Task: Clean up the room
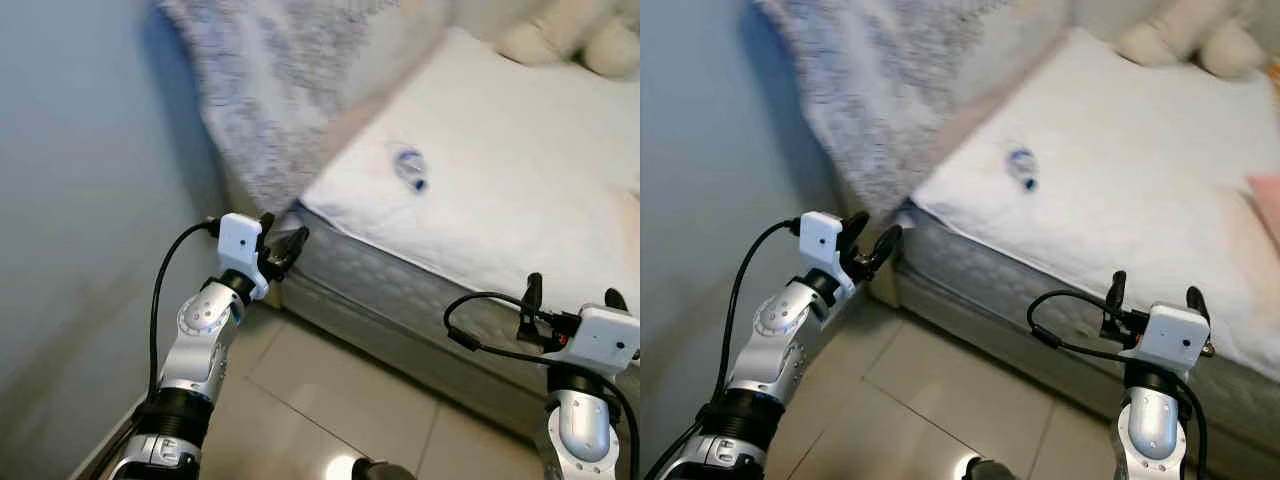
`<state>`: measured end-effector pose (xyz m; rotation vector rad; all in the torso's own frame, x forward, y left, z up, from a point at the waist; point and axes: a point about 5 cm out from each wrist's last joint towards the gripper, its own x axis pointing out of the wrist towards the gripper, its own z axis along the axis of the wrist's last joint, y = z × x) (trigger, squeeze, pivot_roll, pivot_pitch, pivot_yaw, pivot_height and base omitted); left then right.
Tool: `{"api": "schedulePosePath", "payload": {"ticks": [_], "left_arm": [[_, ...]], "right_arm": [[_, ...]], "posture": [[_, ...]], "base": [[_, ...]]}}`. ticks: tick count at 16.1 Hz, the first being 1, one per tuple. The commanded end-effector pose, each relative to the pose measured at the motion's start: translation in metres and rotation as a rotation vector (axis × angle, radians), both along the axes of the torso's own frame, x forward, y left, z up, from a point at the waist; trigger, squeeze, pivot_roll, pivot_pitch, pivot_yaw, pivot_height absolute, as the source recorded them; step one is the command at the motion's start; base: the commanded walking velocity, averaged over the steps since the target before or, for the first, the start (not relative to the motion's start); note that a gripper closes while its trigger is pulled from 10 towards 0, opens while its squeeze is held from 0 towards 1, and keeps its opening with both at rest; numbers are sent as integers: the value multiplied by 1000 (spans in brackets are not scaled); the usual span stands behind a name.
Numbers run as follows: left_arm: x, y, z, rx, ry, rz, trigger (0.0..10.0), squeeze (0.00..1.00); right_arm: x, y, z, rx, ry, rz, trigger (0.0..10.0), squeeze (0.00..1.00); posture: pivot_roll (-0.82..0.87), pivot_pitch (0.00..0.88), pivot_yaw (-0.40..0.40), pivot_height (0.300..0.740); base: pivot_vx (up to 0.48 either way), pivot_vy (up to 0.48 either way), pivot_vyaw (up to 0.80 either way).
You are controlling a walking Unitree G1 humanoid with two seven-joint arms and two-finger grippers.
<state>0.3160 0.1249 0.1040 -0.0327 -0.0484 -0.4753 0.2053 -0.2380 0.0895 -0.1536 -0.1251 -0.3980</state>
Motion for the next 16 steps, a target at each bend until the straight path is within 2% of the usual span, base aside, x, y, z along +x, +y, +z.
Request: {"api": "schedulePosePath", "payload": {"ticks": [1, 3, 4, 5, 12, 14, 16], "left_arm": [[2, -6, 2, 18, 1, -31, 10000, 0], [0, -11, -3, -5, 37, -59, 10000, 0], [-1, -13, -6, -14, 59, -70, 10000, 0], [-2, -13, -7, -28, 68, -73, 10000, 1000], [6, -19, -10, 30, 79, -25, 10000, 1000], [6, -23, -12, 34, 90, -46, 10000, 1000], [7, -24, -13, 63, 91, -20, 10000, 1000]], "right_arm": [[0, 0, -1, 4, 8, -6, 10000, 0], [-6, 3, -9, 29, 37, -23, 10000, 0], [-9, 4, -12, 36, 47, -25, 10000, 0], [-10, 4, -13, 38, 53, -26, 10000, 0], [-9, 5, -19, 37, 105, -5, 10000, 0], [-7, 7, -22, 24, 123, 1, 10000, 0], [-7, 8, -23, 32, 125, 0, 10000, 0]], "posture": [[-25, 0, 24, 740], [-31, 2, 34, 740], [-35, 4, 38, 740], [-39, 7, 40, 740], [-48, 10, 39, 740], [-50, 10, 40, 740], [-50, 11, 43, 740]], "base": [[0, 0, -694], [0, 0, -697], [0, 480, -700], [0, 480, -700], [0, 0, -692], [0, 0, 0], [0, 0, 0]]}}
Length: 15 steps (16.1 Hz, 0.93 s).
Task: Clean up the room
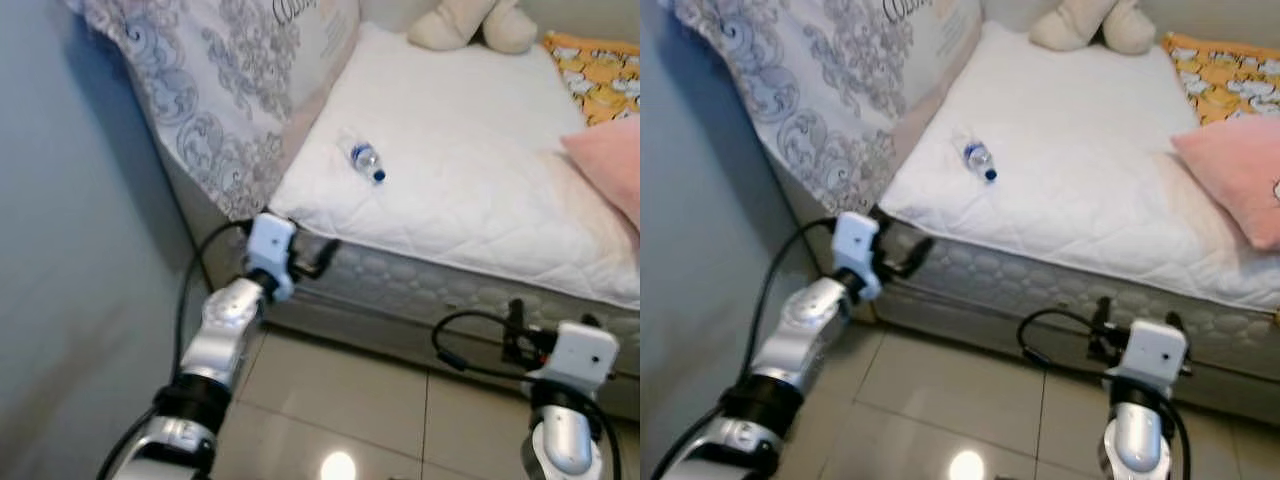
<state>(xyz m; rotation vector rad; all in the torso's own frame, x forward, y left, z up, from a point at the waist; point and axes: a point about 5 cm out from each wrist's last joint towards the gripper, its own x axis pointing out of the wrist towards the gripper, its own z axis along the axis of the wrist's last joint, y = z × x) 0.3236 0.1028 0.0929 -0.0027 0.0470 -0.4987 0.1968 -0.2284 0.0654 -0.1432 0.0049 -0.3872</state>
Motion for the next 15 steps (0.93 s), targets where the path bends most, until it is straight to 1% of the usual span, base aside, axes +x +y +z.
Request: {"api": "schedulePosePath", "payload": {"ticks": [1, 2, 4, 5, 6, 7, 8, 9, 10, 11, 13, 15], "left_arm": [[-1, -1, -3, 5, 7, 18, 10000, 1000], [-1, 0, -3, 1, 3, 31, 10000, 1000], [0, 11, -7, -37, 31, 125, 10000, 1000], [-1, 21, -12, -39, 63, 198, 10000, 1000], [-1, 21, -13, -26, 59, 197, 10000, 1000], [-1, 20, -9, -11, 26, 186, 10000, 0], [-1, 19, -7, -37, 20, 160, 10000, 0], [-1, 18, -5, -98, 27, 142, 10000, 0], [0, 18, -5, -74, 29, 152, 10000, 0], [1, 18, -6, -72, 35, 158, 10000, 0], [2, 13, -4, -45, 19, 103, 10000, 0], [4, 15, -2, -60, 21, 106, 10000, 0]], "right_arm": [[2, -1, 1, -3, 3, 11, 10000, 0], [3, 1, 1, 0, 4, 24, 10000, 0], [5, 4, 2, 7, -1, 55, 10000, 0], [6, 4, 2, 13, -5, 59, 10000, 0], [7, 4, 2, 14, -2, 66, 10000, 0], [9, 4, 2, 13, 2, 80, 10000, 0], [10, 3, 2, 13, 4, 84, 10000, 0], [12, 3, 2, 13, 5, 93, 10000, 0], [13, 4, 2, 9, 7, 102, 10000, 0], [14, 5, 1, 7, 12, 107, 10000, 0], [15, 9, 0, -3, 24, 139, 10000, 0], [14, 9, -1, -9, 29, 138, 10000, 0]], "posture": [[-50, 12, 42, 740], [-50, 12, 42, 740], [-47, 9, 40, 740], [-43, 6, 32, 740], [-40, 2, 29, 740], [-35, 0, 24, 740], [-33, 0, 23, 740], [-31, 0, 21, 740], [-30, 0, 21, 740], [-31, 0, 20, 740], [-32, 0, 19, 740], [-34, 0, 21, 740]], "base": [[0, 0, 0], [0, 0, 0], [0, 0, 0], [0, 0, 0], [0, 0, 0], [0, 0, 0], [0, 0, 0], [480, 0, 0], [480, 0, 0], [480, 0, 0], [480, 0, 0], [480, 0, 0]]}}
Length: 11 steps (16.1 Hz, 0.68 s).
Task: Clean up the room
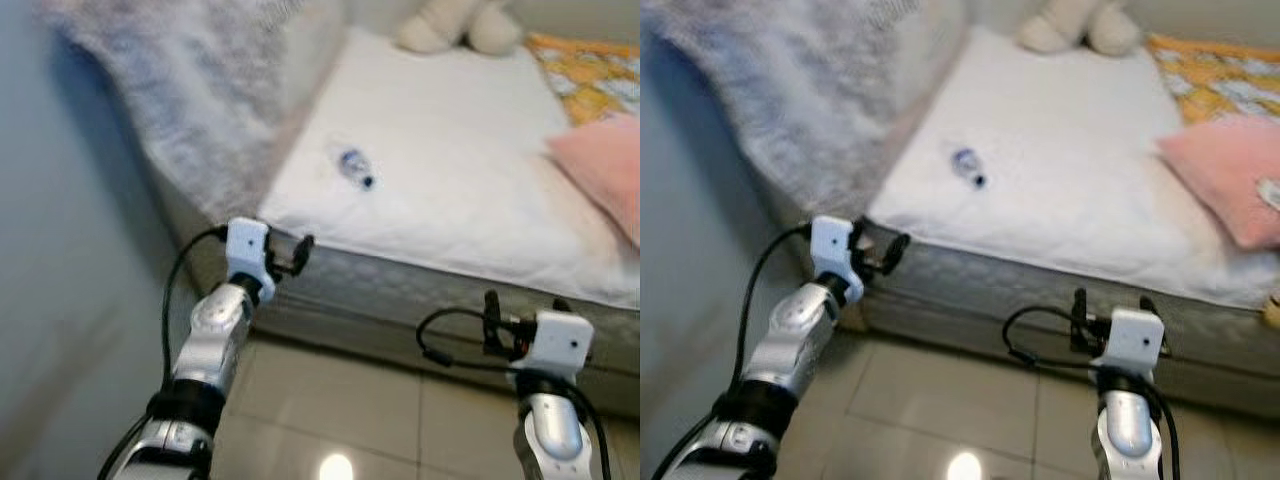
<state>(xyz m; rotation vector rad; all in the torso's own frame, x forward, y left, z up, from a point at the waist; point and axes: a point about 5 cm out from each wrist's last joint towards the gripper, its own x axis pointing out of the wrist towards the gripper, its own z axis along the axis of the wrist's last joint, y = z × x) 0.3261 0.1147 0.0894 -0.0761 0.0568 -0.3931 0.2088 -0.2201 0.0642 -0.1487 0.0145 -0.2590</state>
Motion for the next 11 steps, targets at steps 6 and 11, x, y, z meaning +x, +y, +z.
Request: {"api": "schedulePosePath", "payload": {"ticks": [6, 11], "left_arm": [[3, -5, 8, -43, -30, 20, 10000, 0], [2, -16, 11, -31, -54, -45, 10000, 0]], "right_arm": [[6, -1, 4, -6, -8, 5, 10000, 0], [12, -3, 9, -10, -31, 4, 10000, 0]], "posture": [[-42, 4, 30, 740], [-42, 6, 33, 740]], "base": [[480, 0, 0], [480, 0, 0]]}}
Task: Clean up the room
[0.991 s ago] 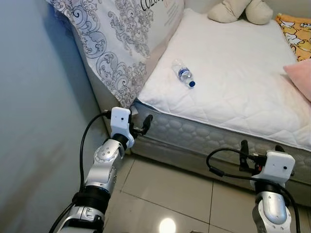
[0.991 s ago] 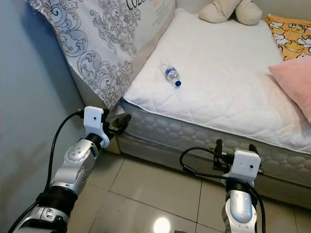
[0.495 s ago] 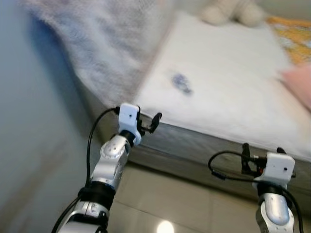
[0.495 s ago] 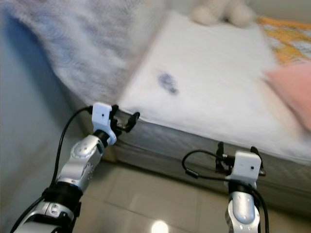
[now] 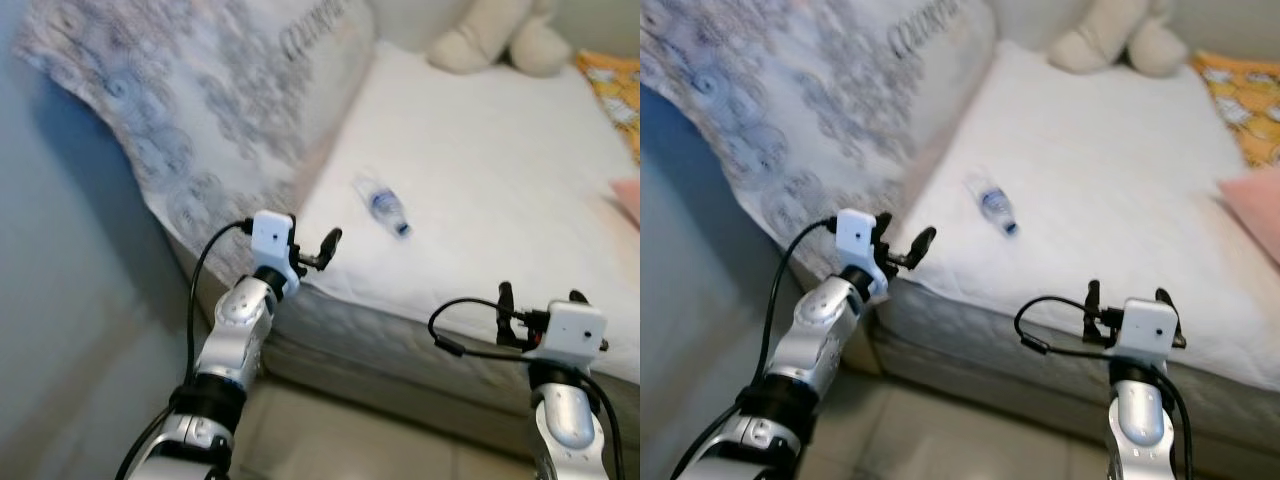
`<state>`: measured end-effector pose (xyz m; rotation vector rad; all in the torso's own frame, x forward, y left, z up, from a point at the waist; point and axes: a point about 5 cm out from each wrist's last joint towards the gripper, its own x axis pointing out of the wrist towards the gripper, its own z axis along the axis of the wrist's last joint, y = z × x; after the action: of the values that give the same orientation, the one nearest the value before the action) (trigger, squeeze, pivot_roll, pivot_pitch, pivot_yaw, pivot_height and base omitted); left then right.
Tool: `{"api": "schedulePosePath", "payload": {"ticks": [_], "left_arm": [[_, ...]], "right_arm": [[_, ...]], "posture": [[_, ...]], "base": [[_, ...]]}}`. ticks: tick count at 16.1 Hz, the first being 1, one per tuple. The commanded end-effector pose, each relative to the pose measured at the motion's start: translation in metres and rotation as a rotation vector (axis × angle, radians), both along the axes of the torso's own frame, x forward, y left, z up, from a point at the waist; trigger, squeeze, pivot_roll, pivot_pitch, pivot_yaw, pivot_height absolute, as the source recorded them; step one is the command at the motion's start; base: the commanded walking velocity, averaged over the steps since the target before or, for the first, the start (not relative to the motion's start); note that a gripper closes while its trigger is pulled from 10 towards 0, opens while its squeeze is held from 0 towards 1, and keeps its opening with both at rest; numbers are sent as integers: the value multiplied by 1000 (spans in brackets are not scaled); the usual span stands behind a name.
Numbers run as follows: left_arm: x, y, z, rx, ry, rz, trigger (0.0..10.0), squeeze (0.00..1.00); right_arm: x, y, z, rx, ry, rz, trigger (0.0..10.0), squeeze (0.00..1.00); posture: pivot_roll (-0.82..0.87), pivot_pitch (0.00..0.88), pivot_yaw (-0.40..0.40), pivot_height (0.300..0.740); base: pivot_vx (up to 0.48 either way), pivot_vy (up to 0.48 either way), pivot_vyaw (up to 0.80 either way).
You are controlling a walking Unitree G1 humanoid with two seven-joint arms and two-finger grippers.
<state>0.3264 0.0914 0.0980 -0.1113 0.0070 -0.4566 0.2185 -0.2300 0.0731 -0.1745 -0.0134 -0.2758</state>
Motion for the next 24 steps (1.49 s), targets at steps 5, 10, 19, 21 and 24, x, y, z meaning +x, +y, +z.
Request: {"api": "schedulePosePath", "payload": {"ticks": [5, 10, 19, 21, 24], "left_arm": [[1, 1, 1, 11, -6, -22, 10000, 0], [2, 2, -1, 0, 8, -9, 10000, 0], [0, 1, -5, 8, 21, 7, 10000, 0], [0, 2, -6, 23, 21, 2, 10000, 0], [1, 1, -5, 30, 13, -8, 10000, 0]], "right_arm": [[1, 10, -2, 32, 1, 12, 10000, 0], [0, 10, -1, 25, 4, 19, 10000, 0], [1, 9, 1, 9, 15, 52, 10000, 0], [2, 8, -1, -7, 30, 46, 10000, 0], [3, 9, -1, -6, 30, 54, 10000, 0]], "posture": [[-48, 6, 46, 740], [-57, 9, 41, 740], [-46, 12, 18, 740], [-42, 6, 18, 740], [-41, 0, 19, 740]], "base": [[288, 0, 0], [0, -353, 0], [0, -330, 0], [0, 0, 0], [0, 0, -267]]}}
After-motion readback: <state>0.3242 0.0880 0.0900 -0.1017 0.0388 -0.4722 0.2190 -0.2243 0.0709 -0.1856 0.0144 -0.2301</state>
